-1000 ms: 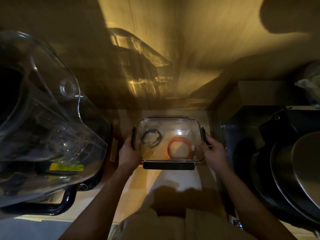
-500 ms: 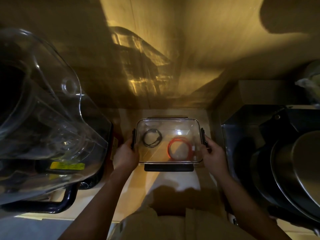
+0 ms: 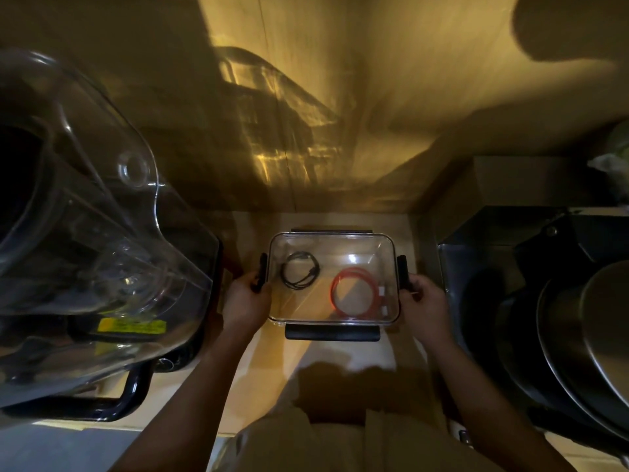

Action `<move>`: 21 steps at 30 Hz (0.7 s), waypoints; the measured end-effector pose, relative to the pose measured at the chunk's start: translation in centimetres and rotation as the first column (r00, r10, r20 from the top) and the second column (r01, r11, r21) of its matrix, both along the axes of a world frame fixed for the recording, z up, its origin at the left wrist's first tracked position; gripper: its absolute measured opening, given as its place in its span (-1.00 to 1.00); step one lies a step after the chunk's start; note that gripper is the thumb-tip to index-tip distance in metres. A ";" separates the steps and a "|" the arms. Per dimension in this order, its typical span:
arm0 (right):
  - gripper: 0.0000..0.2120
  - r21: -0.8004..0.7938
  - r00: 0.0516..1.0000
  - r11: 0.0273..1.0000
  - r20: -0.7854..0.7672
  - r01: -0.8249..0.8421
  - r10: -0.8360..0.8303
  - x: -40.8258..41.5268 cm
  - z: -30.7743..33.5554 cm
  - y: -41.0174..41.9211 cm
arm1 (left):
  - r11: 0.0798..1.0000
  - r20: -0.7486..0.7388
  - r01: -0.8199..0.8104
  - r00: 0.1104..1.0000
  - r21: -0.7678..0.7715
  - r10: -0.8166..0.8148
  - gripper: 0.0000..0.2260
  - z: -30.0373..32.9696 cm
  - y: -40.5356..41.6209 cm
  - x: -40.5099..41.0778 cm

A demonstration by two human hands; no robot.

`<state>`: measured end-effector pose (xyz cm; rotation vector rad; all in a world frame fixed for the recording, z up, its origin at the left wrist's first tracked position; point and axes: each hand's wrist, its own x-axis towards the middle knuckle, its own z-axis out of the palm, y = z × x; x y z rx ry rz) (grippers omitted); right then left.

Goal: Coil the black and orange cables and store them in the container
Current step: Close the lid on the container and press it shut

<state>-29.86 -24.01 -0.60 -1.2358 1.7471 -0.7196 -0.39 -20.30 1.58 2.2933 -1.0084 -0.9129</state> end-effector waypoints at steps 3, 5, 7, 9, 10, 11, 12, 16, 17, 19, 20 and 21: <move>-0.67 -0.019 1.000 1.000 0.014 0.009 -0.009 0.0 -0.2 -0.1 | 1.000 0.001 -0.001 1.000 0.014 0.001 -0.74 0.1 0.2 -0.1; -0.68 -0.020 1.000 1.000 0.020 0.018 -0.017 -0.2 -0.4 0.0 | 1.000 0.010 -0.004 1.000 0.016 0.004 -0.74 0.1 0.3 -0.1; -0.69 -0.023 1.000 1.000 0.018 0.011 -0.010 -0.3 -0.6 0.0 | 1.000 0.003 -0.007 1.000 0.013 0.007 -0.74 0.2 0.4 -0.2; -0.69 -0.016 1.000 1.000 0.021 0.005 -0.004 -0.4 -0.6 0.0 | 1.000 -0.003 -0.009 1.000 0.017 0.009 -0.74 0.3 0.3 -0.3; -0.69 -0.013 1.000 1.000 0.022 0.002 -0.002 -0.4 -0.6 0.0 | 1.000 0.001 -0.008 1.000 0.021 0.007 -0.75 0.3 0.4 -0.3; -0.69 -0.011 1.000 1.000 0.023 -0.002 0.002 -0.5 -0.6 0.0 | 1.000 0.006 -0.009 1.000 0.023 0.008 -0.75 0.3 0.4 -0.2; -0.69 -0.007 1.000 1.000 0.027 -0.005 0.006 -0.5 -0.6 -0.1 | 1.000 0.005 -0.011 1.000 0.025 0.011 -0.75 0.3 0.5 -0.2; -0.68 -0.001 0.999 1.000 0.035 -0.009 0.009 -0.4 -0.5 -0.2 | 0.999 -0.030 -0.016 0.999 0.037 0.018 -0.81 -0.2 0.9 0.3; -0.70 -0.001 1.000 1.000 0.031 0.000 0.000 -0.4 -0.5 -0.2 | 0.998 -0.049 -0.024 0.998 0.050 0.026 -0.82 -0.3 1.0 0.4; -0.76 0.017 0.999 1.000 0.026 0.019 -0.020 -0.3 -0.6 -0.2 | 0.996 -0.105 -0.053 0.993 0.067 0.060 -0.82 -0.3 1.0 0.5; -0.80 0.037 0.999 0.999 0.026 0.026 -0.027 -0.3 -0.7 -0.2 | 0.996 -0.119 -0.055 0.991 0.068 0.063 -0.83 -0.3 1.0 0.6; -0.84 0.057 0.999 0.998 0.023 0.029 -0.030 -0.3 -0.7 -0.2 | 0.997 -0.120 -0.049 0.991 0.064 0.056 -0.85 -0.3 0.9 0.6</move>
